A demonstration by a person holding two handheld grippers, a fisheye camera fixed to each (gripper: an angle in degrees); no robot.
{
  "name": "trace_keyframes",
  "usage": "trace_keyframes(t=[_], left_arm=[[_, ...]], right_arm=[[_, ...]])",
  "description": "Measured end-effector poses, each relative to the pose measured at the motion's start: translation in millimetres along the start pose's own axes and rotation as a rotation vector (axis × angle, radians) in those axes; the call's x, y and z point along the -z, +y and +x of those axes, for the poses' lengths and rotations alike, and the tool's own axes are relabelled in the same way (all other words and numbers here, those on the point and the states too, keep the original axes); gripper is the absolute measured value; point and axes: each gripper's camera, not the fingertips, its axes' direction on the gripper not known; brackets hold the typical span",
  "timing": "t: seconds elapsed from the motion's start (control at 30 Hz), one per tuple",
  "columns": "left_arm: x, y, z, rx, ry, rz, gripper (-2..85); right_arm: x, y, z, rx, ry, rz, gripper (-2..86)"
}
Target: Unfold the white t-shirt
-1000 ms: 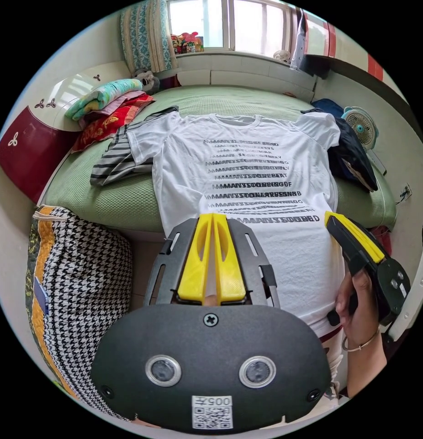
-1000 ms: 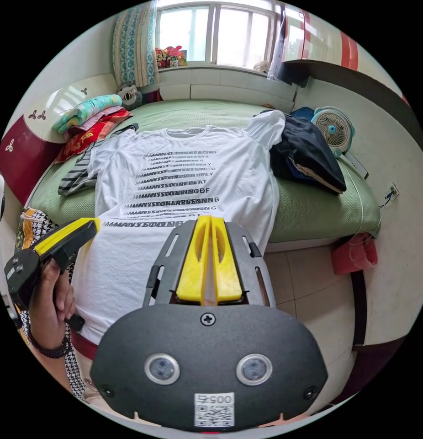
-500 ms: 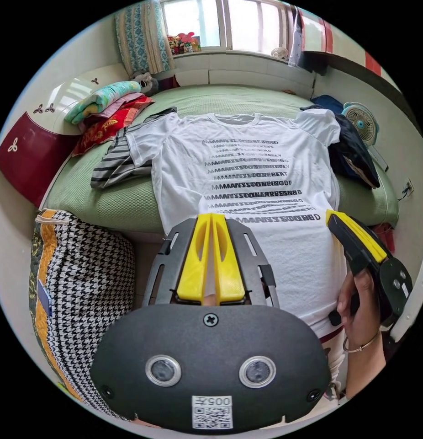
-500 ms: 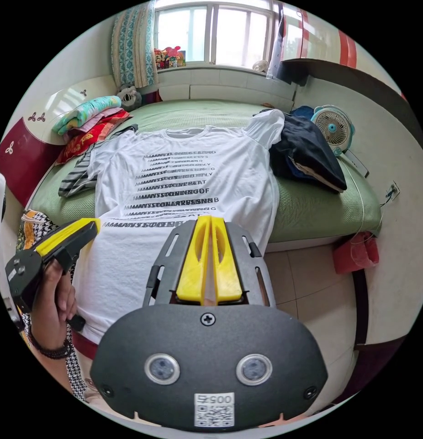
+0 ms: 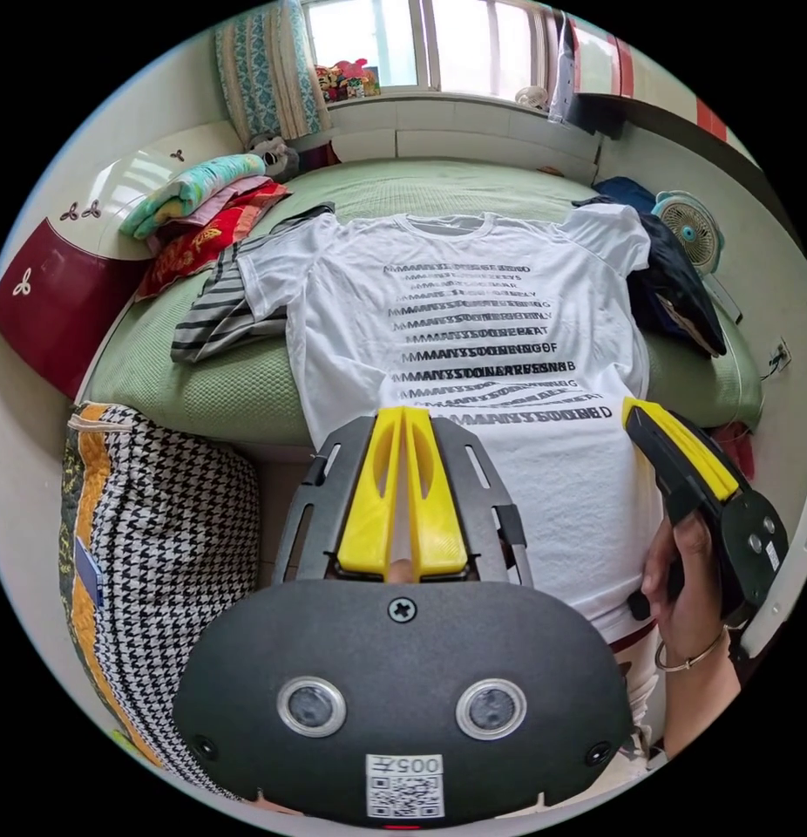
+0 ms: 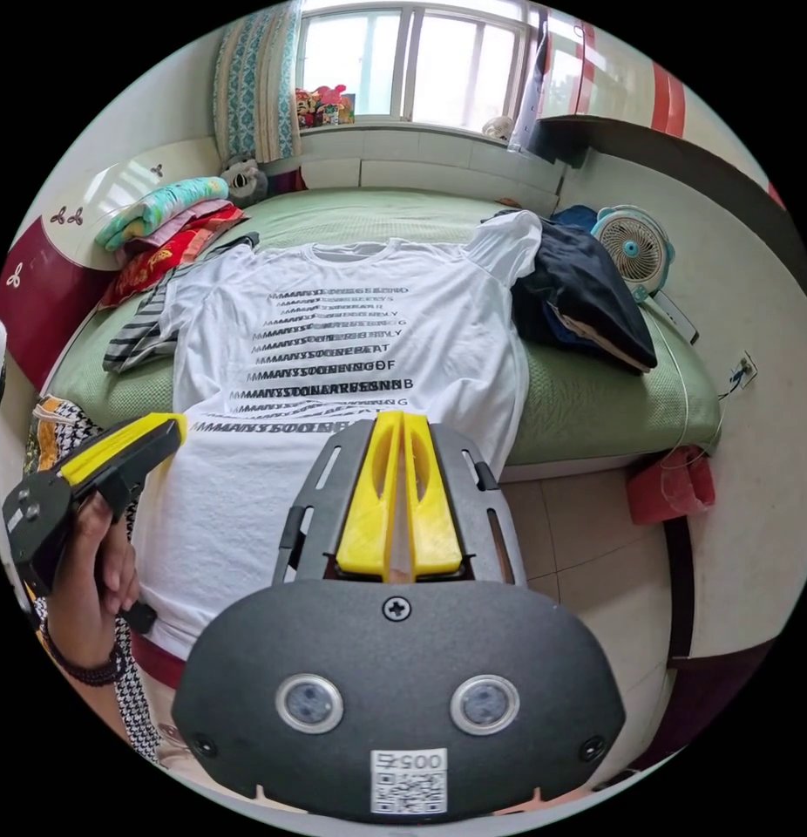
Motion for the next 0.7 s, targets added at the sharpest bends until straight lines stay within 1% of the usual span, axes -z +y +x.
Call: trace_keyframes(t=[0.37,0.47,0.57,0.63,0.7], left_arm=[[-9.8,-19.0,-21.0,-0.001,-0.027,-0.034,0.0],[-10.1,-26.0,-35.5,-0.03,0.029,-0.046,0.2],[-4.5,-31.8,-62.5,-0.001,0.117,0.005,0.5],[-3.5,-37.8,-82.5,0.023,0.141,0.042,0.9],[-10.1,-50.0,-111.4,0.065,0.128,0.056,1.9]], right_arm=[[-5.6,-24.1,20.0,-0.005,-0.103,-0.04,-1.2],[-6.8,-32.2,19.1,0.048,-0.107,-0.048,-1.2],[-5.0,-45.8,15.8,0.109,-0.118,-0.066,-1.1],[0.7,-62.2,14.0,0.128,-0.178,-0.031,-0.9],[2.9,-79.7,8.2,0.154,-0.238,-0.004,-0.6]])
